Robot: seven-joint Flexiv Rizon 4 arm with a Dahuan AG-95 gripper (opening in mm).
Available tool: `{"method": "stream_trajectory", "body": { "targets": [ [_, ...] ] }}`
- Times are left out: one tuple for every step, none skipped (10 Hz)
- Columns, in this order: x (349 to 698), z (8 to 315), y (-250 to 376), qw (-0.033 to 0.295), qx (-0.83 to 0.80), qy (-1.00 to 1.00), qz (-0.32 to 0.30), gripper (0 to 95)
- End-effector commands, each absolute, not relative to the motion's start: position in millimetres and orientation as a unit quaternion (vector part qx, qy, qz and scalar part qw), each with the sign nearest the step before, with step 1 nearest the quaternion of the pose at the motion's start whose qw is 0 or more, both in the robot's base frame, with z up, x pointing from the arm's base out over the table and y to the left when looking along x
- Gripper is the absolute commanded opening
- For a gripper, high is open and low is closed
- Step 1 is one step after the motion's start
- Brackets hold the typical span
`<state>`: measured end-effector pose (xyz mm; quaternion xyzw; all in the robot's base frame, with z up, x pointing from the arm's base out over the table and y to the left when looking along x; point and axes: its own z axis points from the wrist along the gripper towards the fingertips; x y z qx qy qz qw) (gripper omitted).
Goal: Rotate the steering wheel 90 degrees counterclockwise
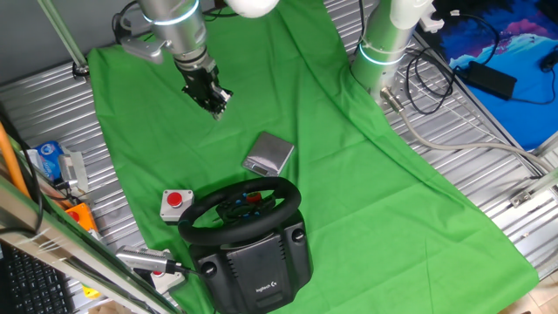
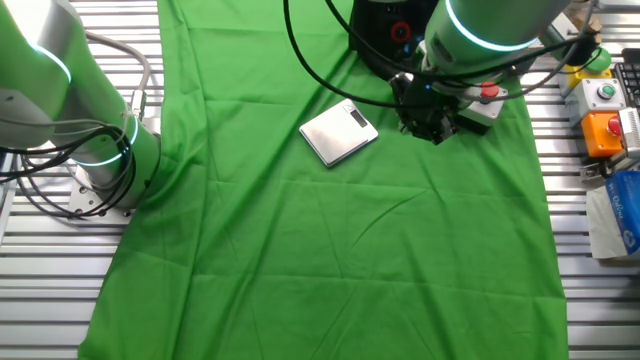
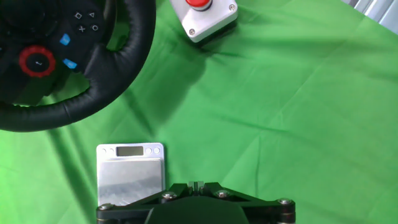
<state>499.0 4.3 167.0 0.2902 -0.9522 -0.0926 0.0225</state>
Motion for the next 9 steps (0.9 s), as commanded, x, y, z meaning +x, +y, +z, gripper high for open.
{"method": "stream_trajectory", "body": {
  "targets": [
    [504, 157, 18, 0.007, 0.282, -0.948, -0.147, 0.0],
    [506, 155, 31, 0.002, 0.264, -0.949, -0.171, 0.0],
    [508, 156, 42, 0.003, 0.256, -0.951, -0.172, 0.0],
    [507, 158, 56, 0.005, 0.249, -0.953, -0.171, 0.0],
    [506, 159, 68, 0.006, 0.242, -0.955, -0.172, 0.0],
    [505, 159, 79, 0.007, 0.234, -0.957, -0.171, 0.0],
    [503, 158, 96, 0.009, 0.222, -0.96, -0.174, 0.0],
    [500, 155, 107, 0.01, 0.214, -0.961, -0.174, 0.0],
    [498, 154, 111, 0.01, 0.211, -0.962, -0.174, 0.0]
  ]
}}
